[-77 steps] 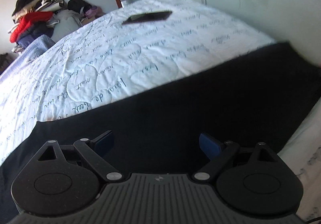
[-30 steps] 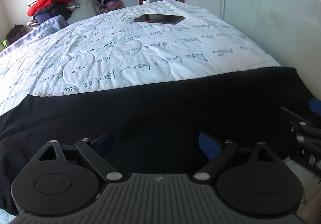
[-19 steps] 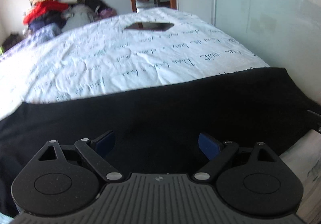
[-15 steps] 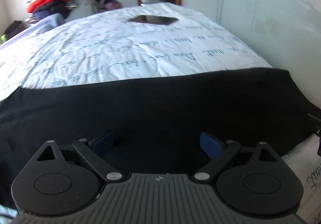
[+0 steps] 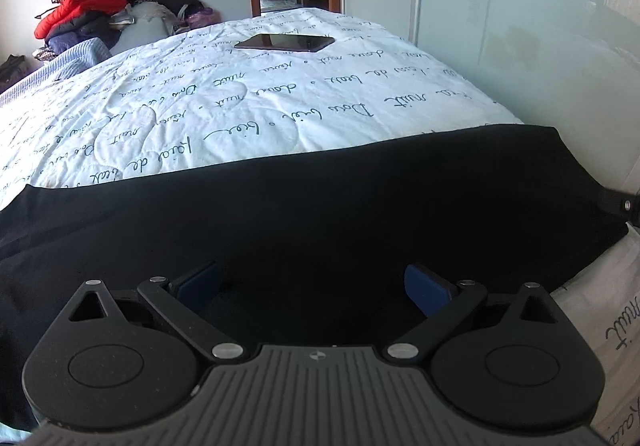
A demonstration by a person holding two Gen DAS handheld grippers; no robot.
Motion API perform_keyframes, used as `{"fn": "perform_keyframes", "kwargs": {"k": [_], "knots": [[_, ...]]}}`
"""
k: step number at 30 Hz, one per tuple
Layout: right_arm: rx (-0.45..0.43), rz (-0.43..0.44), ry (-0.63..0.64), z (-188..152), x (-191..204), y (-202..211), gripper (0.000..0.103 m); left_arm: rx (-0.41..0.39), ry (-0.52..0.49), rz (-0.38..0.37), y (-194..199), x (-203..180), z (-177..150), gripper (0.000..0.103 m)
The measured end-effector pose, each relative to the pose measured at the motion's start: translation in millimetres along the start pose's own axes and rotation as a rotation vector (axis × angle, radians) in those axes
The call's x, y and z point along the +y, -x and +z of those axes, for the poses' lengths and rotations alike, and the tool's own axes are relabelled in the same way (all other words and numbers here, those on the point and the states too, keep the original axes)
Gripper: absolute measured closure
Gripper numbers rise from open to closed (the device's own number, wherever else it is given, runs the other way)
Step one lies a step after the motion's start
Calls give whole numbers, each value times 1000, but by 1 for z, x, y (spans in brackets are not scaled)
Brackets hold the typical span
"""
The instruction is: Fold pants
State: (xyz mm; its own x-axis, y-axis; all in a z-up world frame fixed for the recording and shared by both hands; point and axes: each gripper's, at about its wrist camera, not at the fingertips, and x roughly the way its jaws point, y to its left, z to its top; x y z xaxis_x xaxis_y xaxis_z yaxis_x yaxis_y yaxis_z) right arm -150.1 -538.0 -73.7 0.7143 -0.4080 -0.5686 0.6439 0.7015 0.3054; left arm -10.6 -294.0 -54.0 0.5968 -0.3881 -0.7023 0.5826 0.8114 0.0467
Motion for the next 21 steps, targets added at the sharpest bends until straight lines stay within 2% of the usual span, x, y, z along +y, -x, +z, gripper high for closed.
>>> {"fn": "perform_keyframes", "kwargs": {"k": [1,2,4,5,8,11,12,13,14,16,21], "knots": [[9,23,-28,1,-3,-2,54,-1,-2,2,1,-1,0,2],[16,34,-60,1,-6,-4,63,-1,-8,4,1,-1,1,2],[13,43,-81,4,-9,-4,76,-1,-28,6,1,-2,3,2],[5,34,-68,5,-6,-3,82,0,-36,6,2,-2,3,2],[-9,12,-46,6,-2,6,89,4,-38,4,7,2,6,4],[34,-20,-19,6,0,-4,89,4,-37,4,6,2,7,3],[44,-36,-22,5,-1,-3,86,21,-49,9,3,1,7,2],[25,-51,-46,5,-2,1,68,31,-54,9,1,0,7,3],[1,-56,-72,5,-5,7,60,27,-51,7,2,2,7,3],[-40,-46,-141,5,-11,21,60,11,-42,7,7,5,8,4],[37,148,-417,-9,-36,20,60,6,-42,27,5,6,13,4]]}}
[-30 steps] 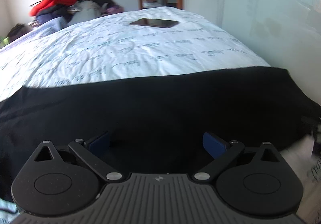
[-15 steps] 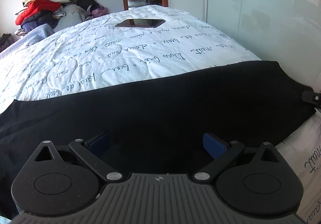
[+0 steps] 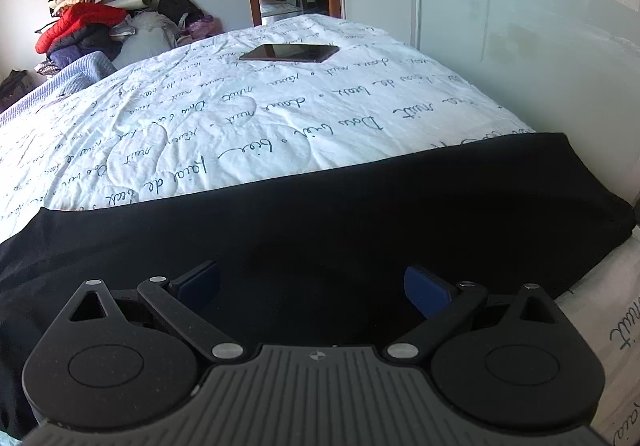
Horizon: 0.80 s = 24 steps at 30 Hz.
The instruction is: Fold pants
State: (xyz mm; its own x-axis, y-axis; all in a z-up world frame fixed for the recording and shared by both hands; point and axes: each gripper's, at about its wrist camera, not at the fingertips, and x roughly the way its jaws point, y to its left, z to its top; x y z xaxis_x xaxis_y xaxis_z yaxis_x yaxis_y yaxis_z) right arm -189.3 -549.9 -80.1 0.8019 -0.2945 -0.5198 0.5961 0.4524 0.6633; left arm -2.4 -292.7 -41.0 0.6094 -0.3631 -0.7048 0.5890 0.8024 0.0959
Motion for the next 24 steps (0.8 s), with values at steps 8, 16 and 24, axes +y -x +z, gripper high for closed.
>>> {"fn": "perform_keyframes", "kwargs": {"k": [8,16,24], "knots": [[23,61,-96,-8,-2,-22,60,-7,-24,7,2,-4,-2,4],[-76,45,-119,-9,-10,-23,88,12,-43,9,-3,-6,0,3],[-100,-33,41,-9,12,-20,92,16,-52,8,-5,-6,2,3]]}}
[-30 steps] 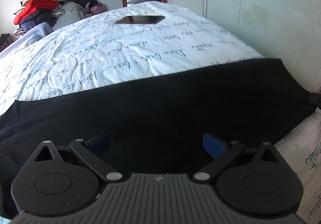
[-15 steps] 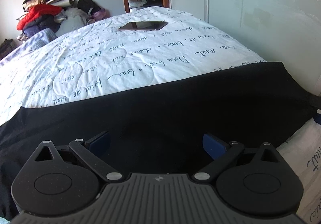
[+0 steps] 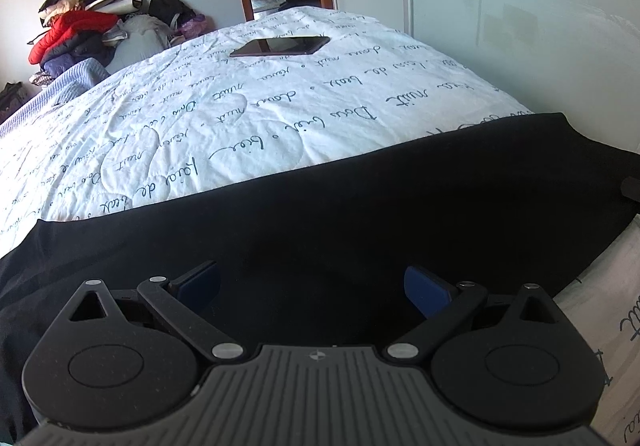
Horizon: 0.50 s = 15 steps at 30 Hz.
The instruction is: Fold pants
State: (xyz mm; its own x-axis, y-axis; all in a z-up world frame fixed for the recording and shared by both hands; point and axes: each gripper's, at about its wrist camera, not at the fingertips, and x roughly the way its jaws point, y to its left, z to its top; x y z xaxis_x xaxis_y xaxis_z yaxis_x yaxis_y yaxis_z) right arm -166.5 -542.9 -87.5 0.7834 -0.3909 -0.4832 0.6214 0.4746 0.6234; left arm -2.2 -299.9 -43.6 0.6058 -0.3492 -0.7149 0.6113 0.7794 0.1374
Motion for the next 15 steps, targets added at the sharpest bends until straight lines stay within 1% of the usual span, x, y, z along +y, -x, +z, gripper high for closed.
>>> {"fn": "perform_keyframes", "kwargs": {"k": [2,5,7,15], "knots": [[8,-6,4,2,1,-2,90,0,-1,0,0,0,0,3],[26,1,-64,2,-7,-6,89,1,-9,2,-1,-1,-1,2],[30,9,-82,1,-11,-8,89,0,-12,3,-1,-2,-2,2],[1,8,-27,0,-6,-2,91,5,-4,1,-3,-1,-2,1]]}}
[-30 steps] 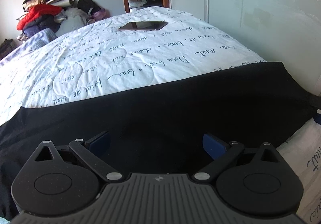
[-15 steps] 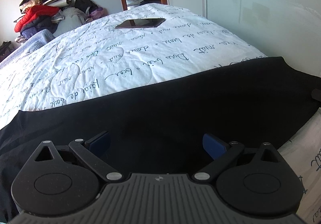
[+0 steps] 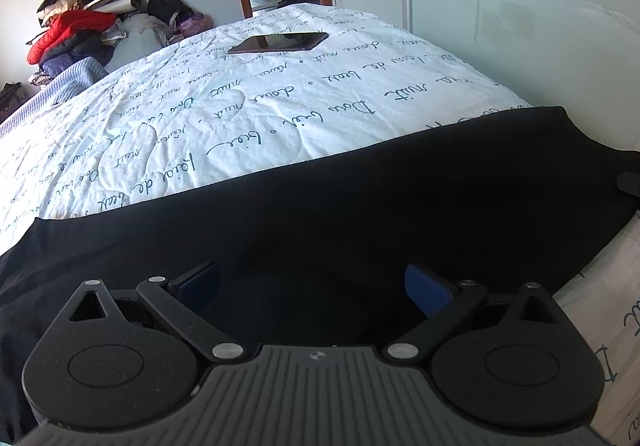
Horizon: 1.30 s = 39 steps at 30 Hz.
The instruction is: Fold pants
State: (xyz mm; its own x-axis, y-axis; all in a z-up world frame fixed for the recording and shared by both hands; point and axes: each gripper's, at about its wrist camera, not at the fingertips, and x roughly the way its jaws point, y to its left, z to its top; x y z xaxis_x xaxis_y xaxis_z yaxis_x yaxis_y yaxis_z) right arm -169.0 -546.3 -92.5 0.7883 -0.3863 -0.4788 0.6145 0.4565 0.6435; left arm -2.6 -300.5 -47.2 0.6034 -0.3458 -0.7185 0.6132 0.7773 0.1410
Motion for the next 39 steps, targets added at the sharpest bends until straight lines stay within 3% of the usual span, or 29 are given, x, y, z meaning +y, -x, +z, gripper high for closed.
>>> {"fn": "perform_keyframes", "kwargs": {"k": [10,14,18,25,28,34,39], "knots": [[6,4,-28,-2,-2,0,91,8,15,-4,3,4,2,5],[-15,-12,42,-2,8,3,91,-47,73,10,11,13,6,2],[-15,-13,36,-2,9,1,91,46,6,30,-10,9,6,2],[-50,-17,128,1,27,9,91,-3,64,16,6,27,20,4],[-75,-40,261,-2,47,12,91,33,109,-53,6,38,34,5],[-126,-72,566,-15,95,19,91,109,245,-285,3,55,65,6],[-130,-68,766,-28,126,17,91,101,316,-428,9,52,84,5]]}}
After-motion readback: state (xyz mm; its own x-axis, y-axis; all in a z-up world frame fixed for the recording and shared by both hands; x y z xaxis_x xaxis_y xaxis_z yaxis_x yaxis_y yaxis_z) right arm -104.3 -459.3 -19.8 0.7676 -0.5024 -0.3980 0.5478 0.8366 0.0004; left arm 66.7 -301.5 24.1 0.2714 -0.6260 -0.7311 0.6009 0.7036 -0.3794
